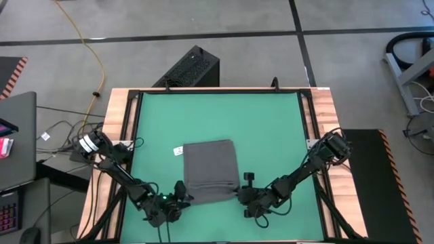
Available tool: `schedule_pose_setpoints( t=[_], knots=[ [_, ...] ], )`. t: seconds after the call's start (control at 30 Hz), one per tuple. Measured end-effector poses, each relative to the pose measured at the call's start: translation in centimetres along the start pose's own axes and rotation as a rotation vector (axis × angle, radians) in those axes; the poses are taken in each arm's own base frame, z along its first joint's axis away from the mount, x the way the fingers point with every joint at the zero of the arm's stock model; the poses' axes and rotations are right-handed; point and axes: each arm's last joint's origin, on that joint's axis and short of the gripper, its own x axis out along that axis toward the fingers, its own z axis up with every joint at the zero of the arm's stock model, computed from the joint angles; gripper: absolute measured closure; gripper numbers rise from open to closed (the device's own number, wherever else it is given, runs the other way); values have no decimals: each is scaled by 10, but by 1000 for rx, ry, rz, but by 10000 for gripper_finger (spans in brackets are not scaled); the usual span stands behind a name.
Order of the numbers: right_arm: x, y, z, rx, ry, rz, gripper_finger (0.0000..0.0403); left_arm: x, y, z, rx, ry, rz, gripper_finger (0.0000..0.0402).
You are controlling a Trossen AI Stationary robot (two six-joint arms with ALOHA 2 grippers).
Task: Roll towel
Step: Roll the gray towel
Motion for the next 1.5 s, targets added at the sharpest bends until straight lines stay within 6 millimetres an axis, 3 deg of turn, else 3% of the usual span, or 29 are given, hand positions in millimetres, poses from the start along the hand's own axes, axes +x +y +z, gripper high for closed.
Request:
schedule_pose_setpoints(
  t=[0.1,0.57,0.7,0.83,0.97,1.27,1.5],
  knots=[
    [0,0,0,1,0,1,375,4,2,-3,-30,15,-64,230],
    [0,0,0,1,0,2,379,13,12,-17,-164,101,-21,236],
    [0,1,1,17,-7,4,379,16,17,-22,-269,127,4,275],
    [0,1,2,45,-6,7,380,16,16,-21,-320,115,0,340],
    [-2,6,12,67,-10,49,380,12,13,-13,-352,92,-14,390],
    [-10,15,46,122,92,106,380,10,12,2,-491,52,-70,387],
    [-23,17,73,156,174,84,380,-1,24,11,-635,-1,-102,388]
  ],
)
